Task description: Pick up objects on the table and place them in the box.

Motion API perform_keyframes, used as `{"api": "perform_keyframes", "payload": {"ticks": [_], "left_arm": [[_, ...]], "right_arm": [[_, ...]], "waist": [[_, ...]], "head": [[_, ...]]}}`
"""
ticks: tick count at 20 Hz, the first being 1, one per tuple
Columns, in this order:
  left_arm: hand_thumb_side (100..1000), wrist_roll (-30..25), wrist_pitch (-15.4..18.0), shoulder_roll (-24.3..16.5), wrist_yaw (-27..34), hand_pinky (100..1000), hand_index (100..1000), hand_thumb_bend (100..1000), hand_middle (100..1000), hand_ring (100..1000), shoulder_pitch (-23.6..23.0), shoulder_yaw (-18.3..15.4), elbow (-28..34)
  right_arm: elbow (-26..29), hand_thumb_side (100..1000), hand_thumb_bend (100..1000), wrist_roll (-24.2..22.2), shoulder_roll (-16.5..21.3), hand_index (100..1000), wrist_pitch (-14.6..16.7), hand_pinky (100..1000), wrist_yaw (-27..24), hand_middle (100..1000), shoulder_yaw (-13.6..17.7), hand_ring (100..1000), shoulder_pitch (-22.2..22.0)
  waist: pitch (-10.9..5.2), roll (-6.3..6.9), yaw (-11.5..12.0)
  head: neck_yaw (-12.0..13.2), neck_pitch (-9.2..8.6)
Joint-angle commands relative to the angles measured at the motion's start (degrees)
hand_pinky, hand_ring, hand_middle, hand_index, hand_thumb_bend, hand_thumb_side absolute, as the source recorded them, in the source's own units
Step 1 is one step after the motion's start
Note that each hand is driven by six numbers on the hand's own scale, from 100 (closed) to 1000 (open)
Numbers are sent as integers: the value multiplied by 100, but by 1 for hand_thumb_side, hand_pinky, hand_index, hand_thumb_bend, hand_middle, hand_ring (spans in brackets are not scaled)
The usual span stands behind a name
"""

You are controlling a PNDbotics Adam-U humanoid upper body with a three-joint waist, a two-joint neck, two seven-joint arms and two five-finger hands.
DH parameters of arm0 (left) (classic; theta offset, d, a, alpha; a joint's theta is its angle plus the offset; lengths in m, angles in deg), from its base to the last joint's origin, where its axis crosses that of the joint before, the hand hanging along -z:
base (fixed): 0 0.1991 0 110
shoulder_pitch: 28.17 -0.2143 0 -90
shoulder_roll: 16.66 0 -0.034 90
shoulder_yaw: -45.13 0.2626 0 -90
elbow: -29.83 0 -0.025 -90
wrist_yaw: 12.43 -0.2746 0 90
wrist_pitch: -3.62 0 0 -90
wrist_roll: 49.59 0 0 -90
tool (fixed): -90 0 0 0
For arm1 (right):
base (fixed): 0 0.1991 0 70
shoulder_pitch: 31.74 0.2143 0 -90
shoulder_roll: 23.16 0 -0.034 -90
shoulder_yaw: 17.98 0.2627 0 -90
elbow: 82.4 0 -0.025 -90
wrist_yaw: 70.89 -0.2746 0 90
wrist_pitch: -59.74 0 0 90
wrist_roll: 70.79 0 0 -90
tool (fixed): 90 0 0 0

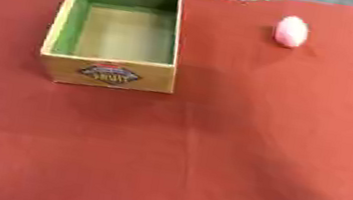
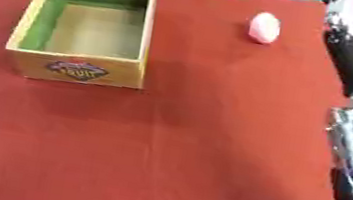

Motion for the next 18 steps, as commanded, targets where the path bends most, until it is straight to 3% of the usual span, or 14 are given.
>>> {"api": "perform_keyframes", "payload": {"ticks": [1,10,18], "left_arm": [[690,-11,-1,-74,21,601,649,100,473,517,18,-31,112],[690,-4,1,-63,18,601,648,100,473,517,16,-34,112],[691,-8,-2,-51,29,602,647,100,473,517,0,-31,112]], "right_arm": [[112,394,100,-19,131,766,19,530,32,513,20,593,72],[112,395,100,-23,145,766,19,531,36,513,21,593,76],[112,394,100,-37,150,767,9,532,40,513,15,594,68]], "waist": [[-78,-26,7],[-73,-46,16],[-61,-23,13]], "head": [[-44,-77],[235,-59],[753,112]]}}
